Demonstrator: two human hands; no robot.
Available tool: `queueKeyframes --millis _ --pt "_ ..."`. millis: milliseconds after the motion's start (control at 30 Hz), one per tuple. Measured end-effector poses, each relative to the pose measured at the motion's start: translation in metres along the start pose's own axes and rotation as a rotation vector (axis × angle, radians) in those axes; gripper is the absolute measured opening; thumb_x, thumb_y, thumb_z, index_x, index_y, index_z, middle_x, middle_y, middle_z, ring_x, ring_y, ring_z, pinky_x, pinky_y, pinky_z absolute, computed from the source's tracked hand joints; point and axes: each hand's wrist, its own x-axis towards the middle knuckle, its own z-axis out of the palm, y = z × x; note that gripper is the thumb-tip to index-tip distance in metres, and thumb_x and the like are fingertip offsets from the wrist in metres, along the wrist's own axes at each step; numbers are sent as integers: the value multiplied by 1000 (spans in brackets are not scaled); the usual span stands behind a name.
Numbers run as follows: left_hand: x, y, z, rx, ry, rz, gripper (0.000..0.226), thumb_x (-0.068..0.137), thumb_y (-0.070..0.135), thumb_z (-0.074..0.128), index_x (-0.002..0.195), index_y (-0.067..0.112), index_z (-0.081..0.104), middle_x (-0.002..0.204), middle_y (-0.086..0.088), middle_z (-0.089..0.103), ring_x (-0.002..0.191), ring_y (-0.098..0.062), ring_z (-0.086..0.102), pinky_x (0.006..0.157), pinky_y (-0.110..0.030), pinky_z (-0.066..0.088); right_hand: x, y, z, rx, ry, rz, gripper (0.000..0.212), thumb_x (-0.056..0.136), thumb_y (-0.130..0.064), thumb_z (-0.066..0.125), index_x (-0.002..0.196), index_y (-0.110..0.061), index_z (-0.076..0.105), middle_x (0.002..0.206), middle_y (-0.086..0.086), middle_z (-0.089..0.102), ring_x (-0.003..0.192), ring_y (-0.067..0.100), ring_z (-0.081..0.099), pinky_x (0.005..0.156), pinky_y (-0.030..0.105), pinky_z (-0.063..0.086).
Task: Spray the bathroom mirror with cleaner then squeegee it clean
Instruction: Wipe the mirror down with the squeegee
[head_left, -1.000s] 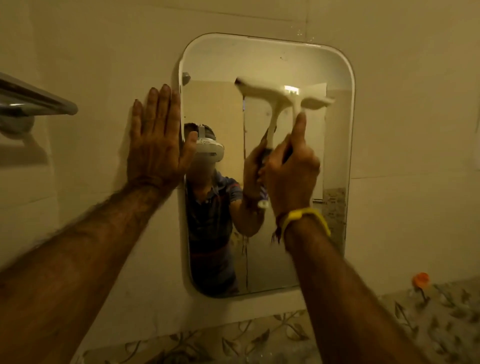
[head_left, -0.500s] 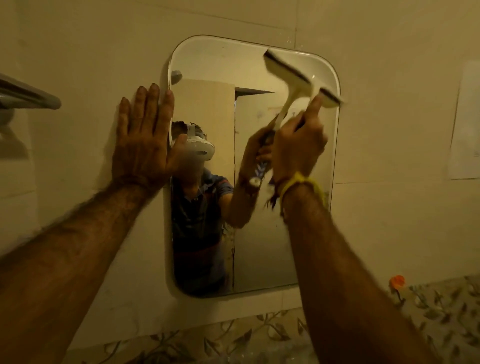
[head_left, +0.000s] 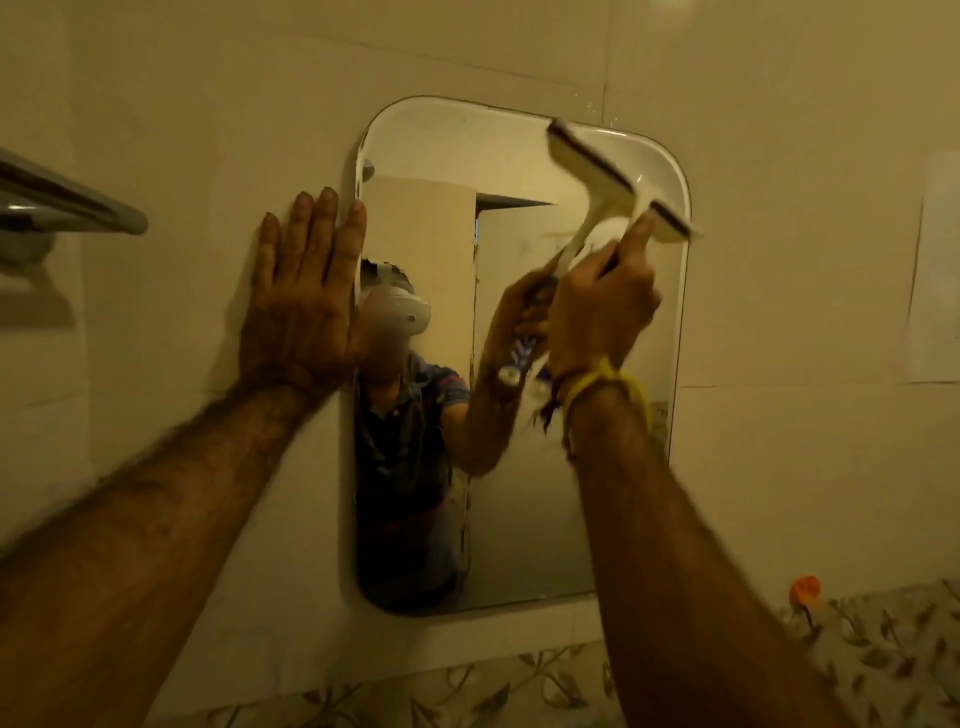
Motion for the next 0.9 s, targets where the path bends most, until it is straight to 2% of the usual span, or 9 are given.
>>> queueKeyframes --millis 67,167,267,367,533,633,700,767,900 --pt "0 0 -1 -3 -8 -6 71 104 53 22 163 13 14 169 -15 15 157 -32 12 129 -51 5 28 -10 9 -5 22 48 49 99 -11 42 148 -5 38 57 -16 39 45 -3 45 46 -4 34" --pt "0 1 -3 -9 -25 -11 71 105 53 21 163 14 12 170 -14 13 158 -31 10 128 -52 6 11 -19 9 -36 -9 96 51 101 -14 42 150 -6 33 62 -10 44 48 -6 39 47 -5 34" --pt "0 1 -3 -22 -29 -16 71 105 54 21 163 15 11 170 -14 13 158 -31 10 128 -52 6 -50 -13 -4 -22 -81 58 53 102 -17 41 152 -8 28 64 -2 51 53 5 49 51 5 43" --pt "-1 0 -2 -26 -23 -17 71 105 54 21 163 16 11 170 -14 12 158 -31 10 128 -52 6 -89 -16 -12 -4 -168 47 56 101 -20 42 153 -12 24 72 9 59 62 17 57 62 23 54" --pt "-1 -2 1 -45 -4 -4 69 106 52 19 163 15 13 169 -14 15 157 -31 12 128 -52 6 -33 -41 16 -16 -108 41 53 101 -18 39 153 -10 27 68 4 61 60 15 61 61 27 59" --pt "-1 -3 2 -59 15 0 69 106 53 15 163 14 15 169 -15 17 157 -31 14 128 -52 8 -45 -40 16 -46 -121 6 55 101 -19 40 153 -12 26 71 5 61 61 13 59 59 22 56" --pt "-1 -3 2 -69 39 3 70 106 52 12 162 11 16 168 -16 19 157 -32 16 128 -53 11 -82 -26 3 -80 -200 -66 57 101 -19 44 154 -13 24 73 4 59 60 9 53 57 18 50" --pt "-1 -3 2 -87 81 0 70 106 51 12 161 8 17 167 -18 22 156 -33 19 127 -53 15 -114 -12 -12 -114 -274 -128 60 99 -21 48 153 -15 23 77 5 60 62 10 51 60 20 48" --pt "-2 -3 5 -161 158 -20 71 106 52 19 160 7 16 167 -18 21 156 -31 19 128 -48 15 -89 -19 1 -114 -265 -220 56 100 -20 47 152 -13 29 71 3 57 58 8 46 54 10 38"
